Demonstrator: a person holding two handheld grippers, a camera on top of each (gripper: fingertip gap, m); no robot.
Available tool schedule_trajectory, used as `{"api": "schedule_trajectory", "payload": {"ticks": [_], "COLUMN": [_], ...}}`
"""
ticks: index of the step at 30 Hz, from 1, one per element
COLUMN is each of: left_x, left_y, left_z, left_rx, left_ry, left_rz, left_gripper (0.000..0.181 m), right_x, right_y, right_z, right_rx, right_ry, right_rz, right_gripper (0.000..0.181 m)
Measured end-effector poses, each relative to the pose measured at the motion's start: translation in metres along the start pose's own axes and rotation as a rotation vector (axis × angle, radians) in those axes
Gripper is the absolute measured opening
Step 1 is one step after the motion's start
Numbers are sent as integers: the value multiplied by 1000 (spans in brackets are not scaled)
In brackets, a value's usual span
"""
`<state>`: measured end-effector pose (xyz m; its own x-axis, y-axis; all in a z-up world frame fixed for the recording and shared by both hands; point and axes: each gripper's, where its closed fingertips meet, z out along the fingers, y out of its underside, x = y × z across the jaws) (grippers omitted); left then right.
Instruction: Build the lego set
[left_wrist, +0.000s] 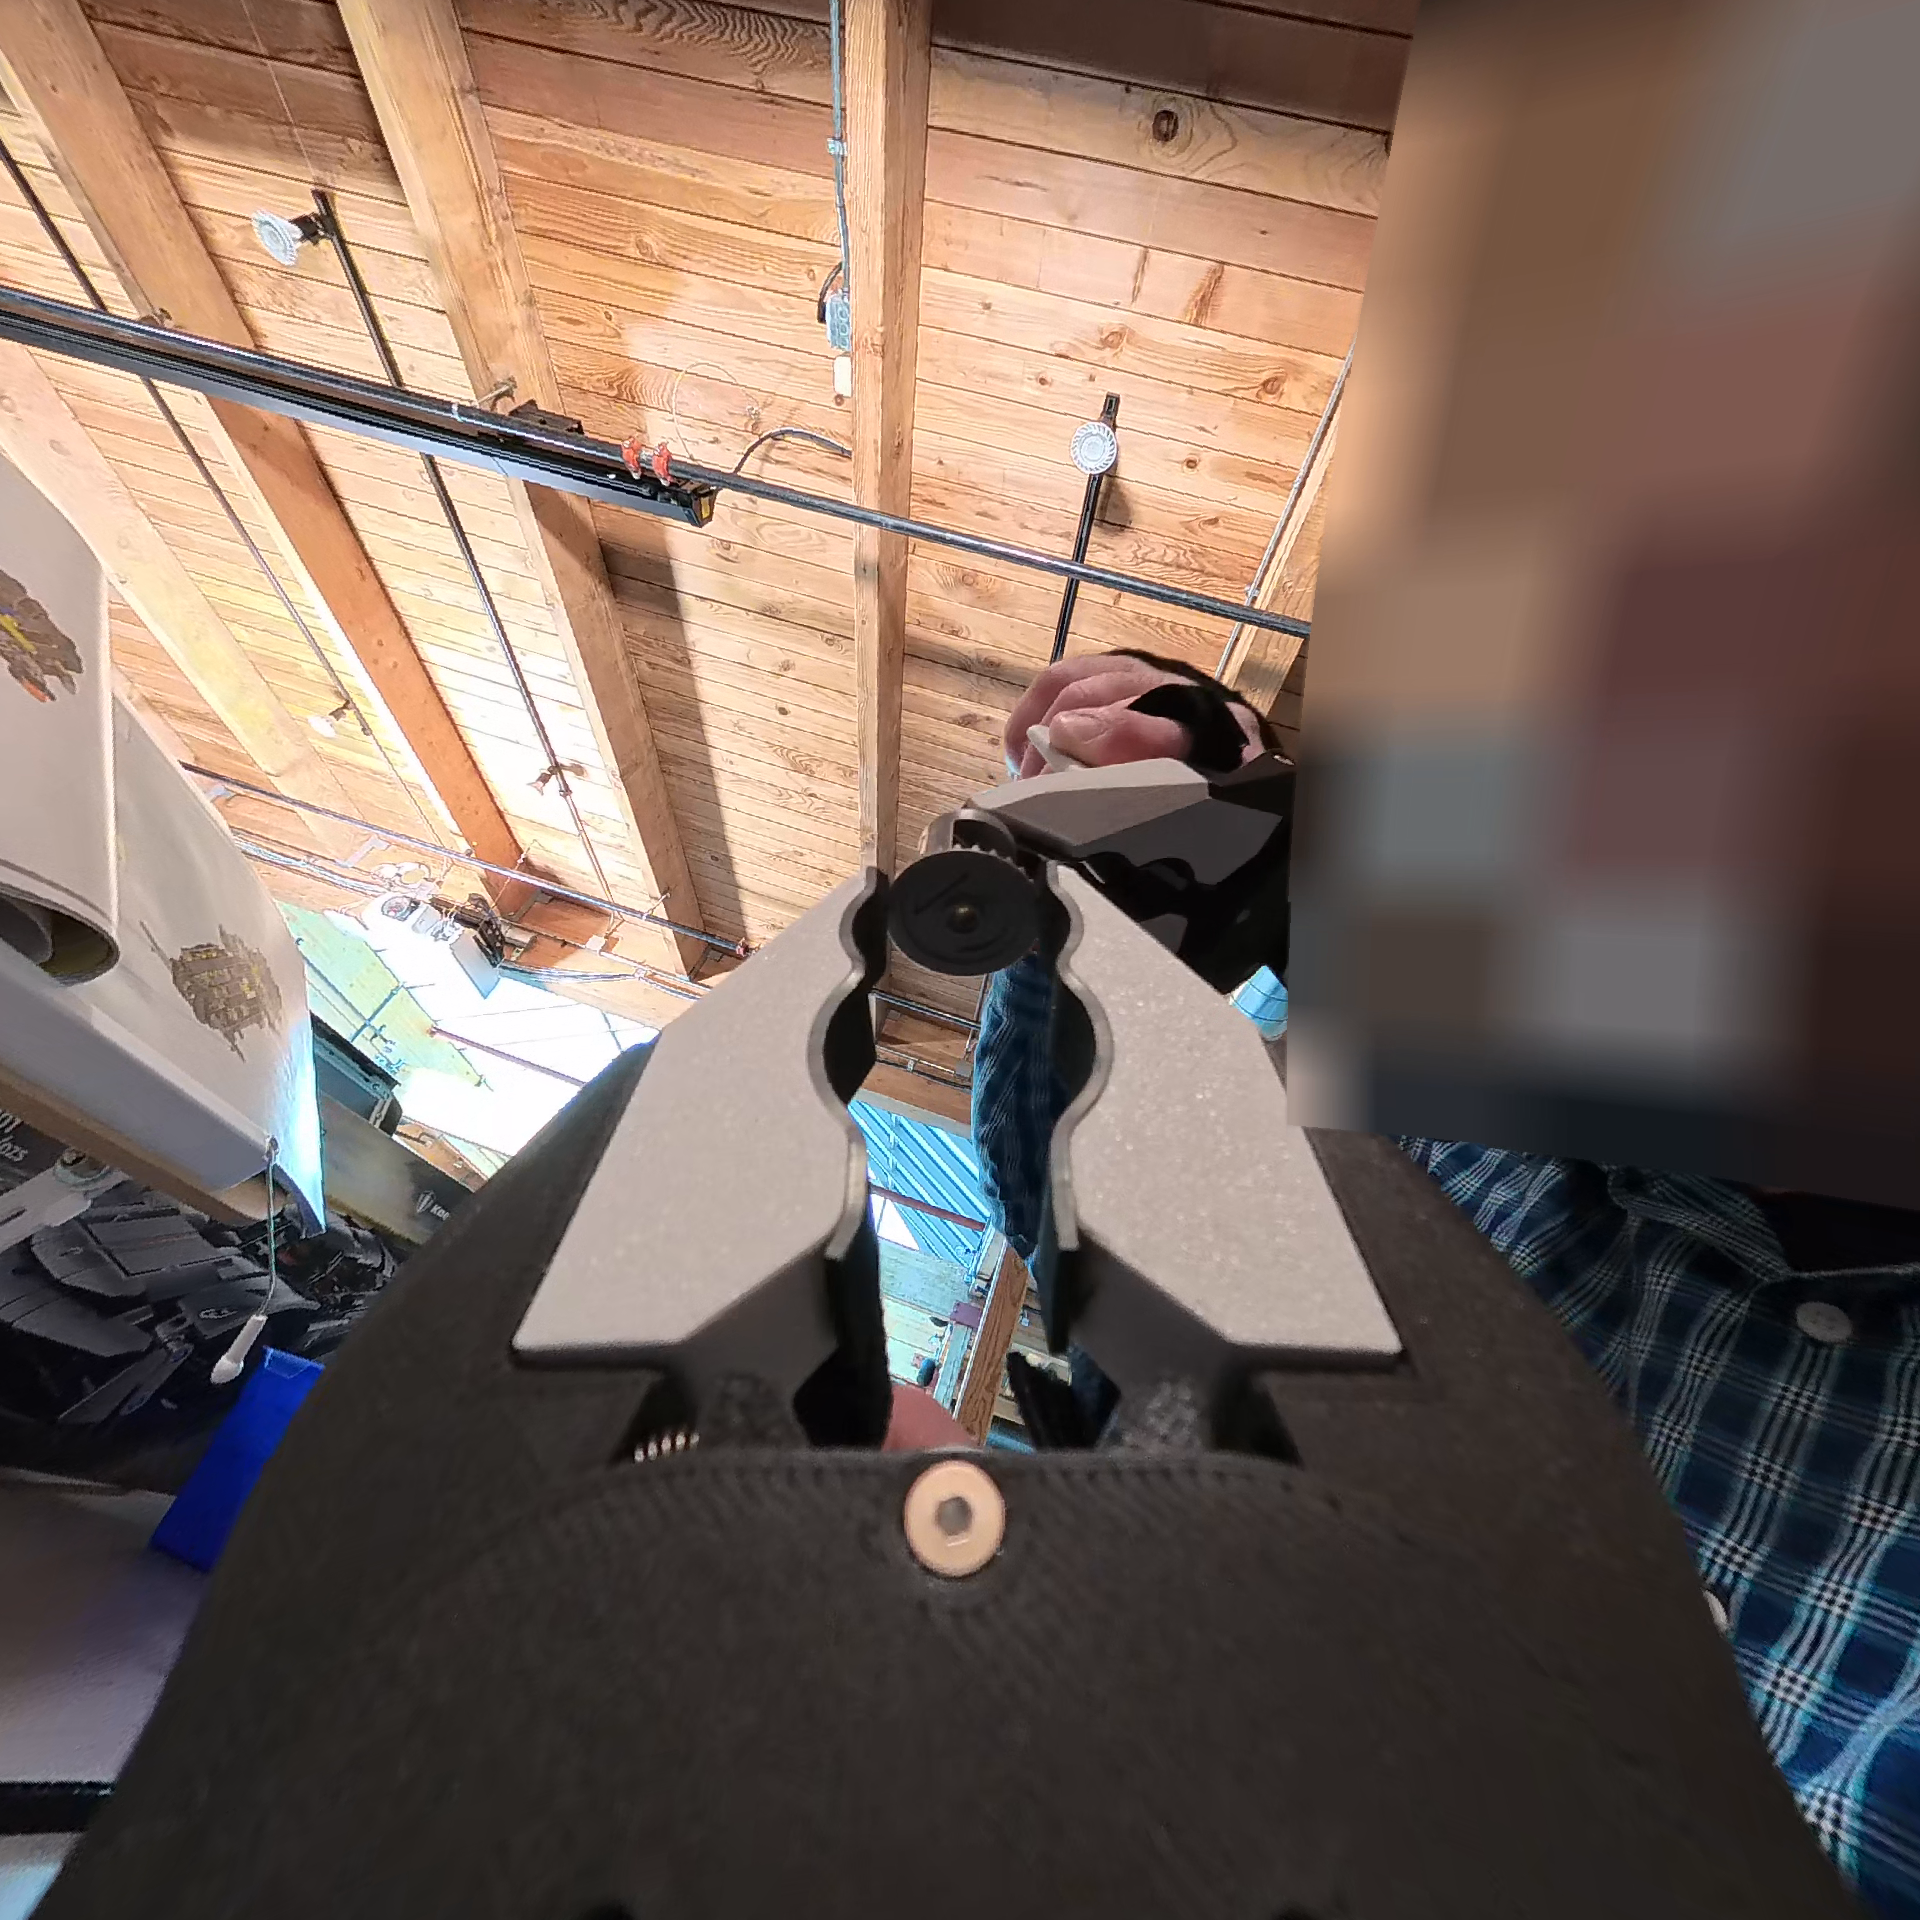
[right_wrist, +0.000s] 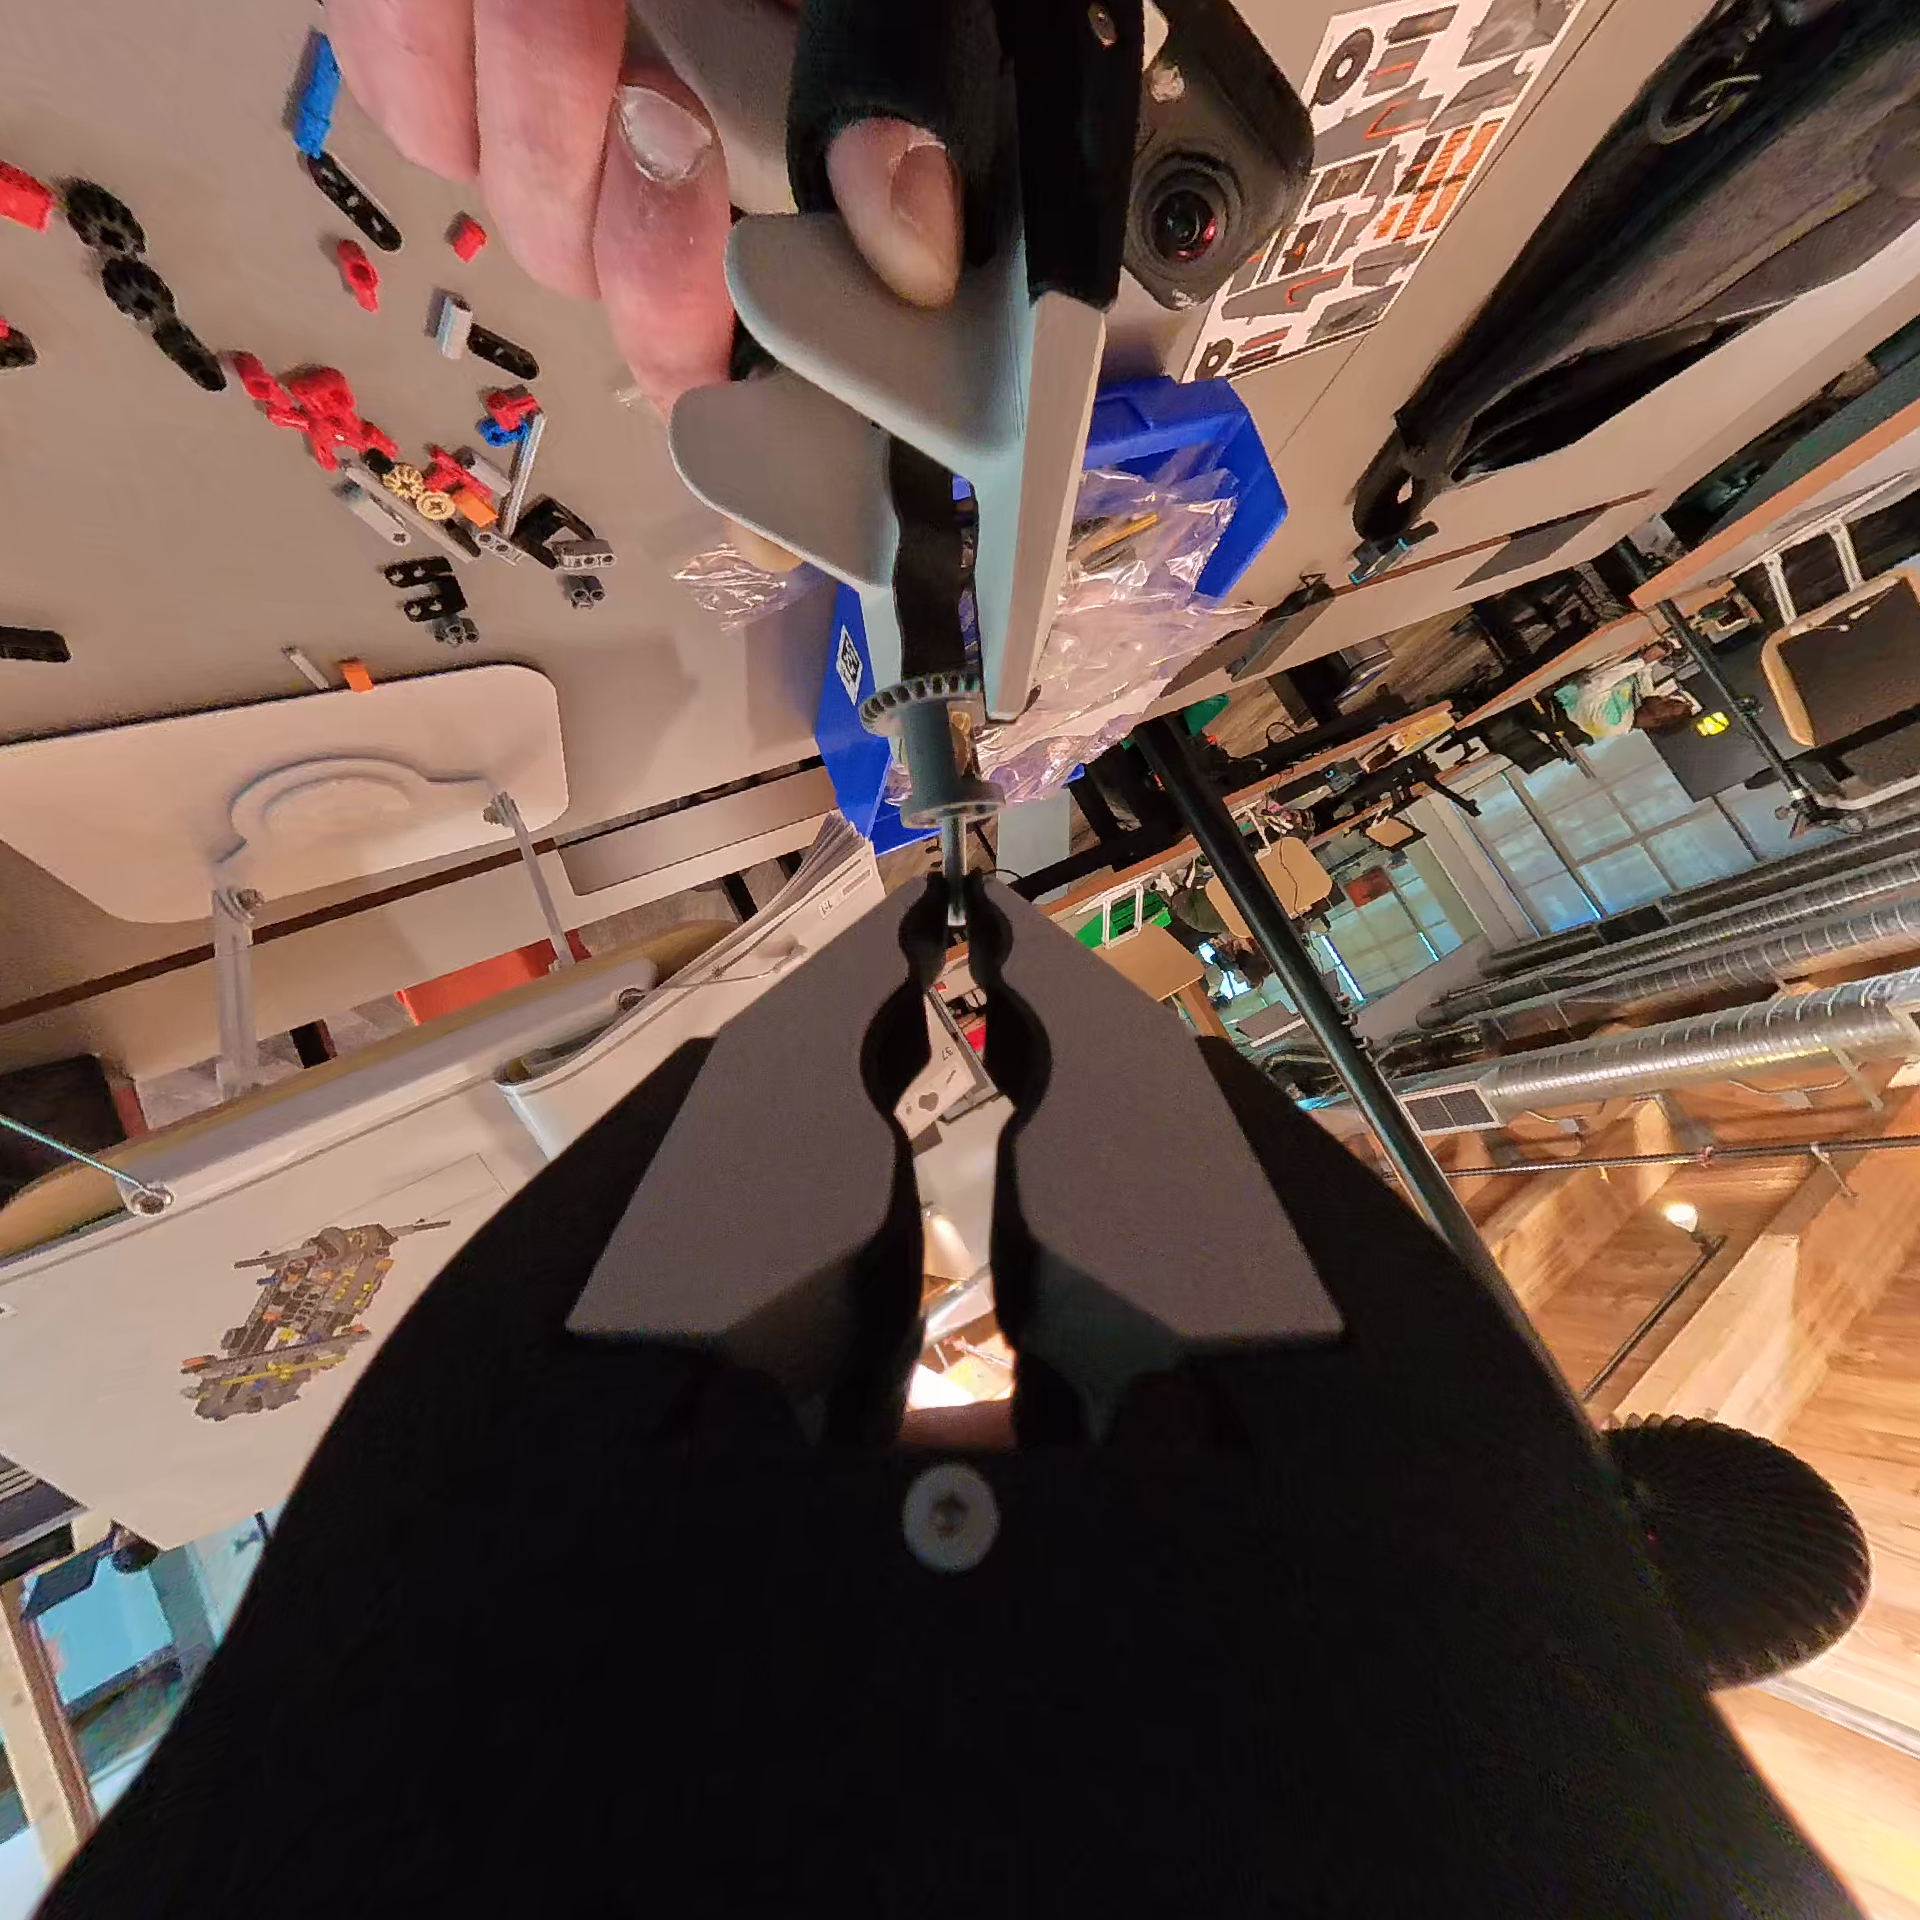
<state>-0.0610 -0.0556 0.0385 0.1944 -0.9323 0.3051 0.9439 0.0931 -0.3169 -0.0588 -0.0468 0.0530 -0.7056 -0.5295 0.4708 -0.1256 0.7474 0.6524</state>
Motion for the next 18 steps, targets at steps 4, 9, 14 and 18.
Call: {"api": "schedule_trajectory", "payload": {"ticks": [4,9,14,18], "left_x": [0,0,0,0], "left_y": [0,1,0,0], "left_z": [0,1,0,0], "left_rx": [-4,-7,-3,2], "left_ry": [-1,-1,0,5], "left_rz": [1,2,0,-5], "left_gripper": [26,26,26,26], "right_x": [-1,0,2,4], "right_y": [-2,-4,-4,-4], "right_z": [1,2,3,2], "right_rx": [-3,-1,-6,-3], "right_ry": [-17,-27,-26,-20], "right_rz": [-26,-38,-24,-7], "right_gripper": [0,0,1,5]}}
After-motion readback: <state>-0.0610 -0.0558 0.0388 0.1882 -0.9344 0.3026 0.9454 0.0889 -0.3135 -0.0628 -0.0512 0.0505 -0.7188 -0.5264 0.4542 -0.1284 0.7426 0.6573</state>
